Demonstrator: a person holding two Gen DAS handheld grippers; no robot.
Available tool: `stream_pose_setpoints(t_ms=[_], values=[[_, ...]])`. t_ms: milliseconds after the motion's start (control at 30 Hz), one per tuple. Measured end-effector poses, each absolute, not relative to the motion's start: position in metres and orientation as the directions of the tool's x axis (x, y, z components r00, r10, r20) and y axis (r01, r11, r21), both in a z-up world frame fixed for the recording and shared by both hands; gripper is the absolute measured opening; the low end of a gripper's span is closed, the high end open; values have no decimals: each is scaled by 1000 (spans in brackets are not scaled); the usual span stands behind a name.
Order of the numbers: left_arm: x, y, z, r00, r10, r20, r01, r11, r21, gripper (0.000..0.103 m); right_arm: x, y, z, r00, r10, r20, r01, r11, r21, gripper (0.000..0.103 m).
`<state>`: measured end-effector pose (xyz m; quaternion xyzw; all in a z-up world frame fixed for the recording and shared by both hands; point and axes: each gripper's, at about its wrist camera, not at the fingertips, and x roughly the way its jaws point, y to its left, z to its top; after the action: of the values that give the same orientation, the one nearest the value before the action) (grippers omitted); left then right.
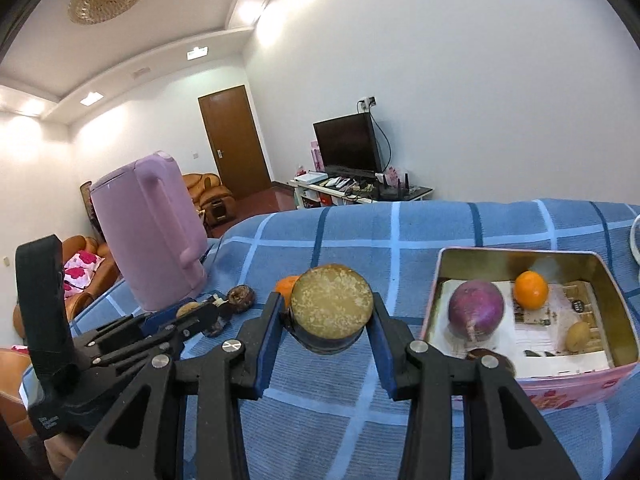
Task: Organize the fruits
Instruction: 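Grasp the round cylindrical cake with the right tool while the left tool grasps a small yellow fruit, then carry the cake with the right tool while the left tool carries the yellow fruit over the tin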
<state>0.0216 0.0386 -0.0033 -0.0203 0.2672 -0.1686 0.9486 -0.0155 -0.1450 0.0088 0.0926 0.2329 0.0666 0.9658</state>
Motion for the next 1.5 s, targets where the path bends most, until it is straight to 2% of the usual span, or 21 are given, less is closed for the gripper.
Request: stream_pose_setpoints(t_ms=[200, 533, 1067, 1500], values=[[17, 19, -4, 820, -271, -504, 270, 960, -75, 28, -18, -161, 5, 879, 90, -468, -23, 989, 148, 43], [9, -28, -5, 822, -214, -529, 245, 969, -11, 28, -31, -186, 9, 893, 29, -449, 12, 996, 88, 43], [2, -81, -1, 816, -242, -525, 285, 959, 0, 28, -42, -227, 11, 899, -44, -436, 76, 995, 57, 43], [-2, -112, 14, 819, -291, -495, 325, 945, -17, 28, -50, -285, 16, 898, -120, -422, 176, 980, 96, 43]])
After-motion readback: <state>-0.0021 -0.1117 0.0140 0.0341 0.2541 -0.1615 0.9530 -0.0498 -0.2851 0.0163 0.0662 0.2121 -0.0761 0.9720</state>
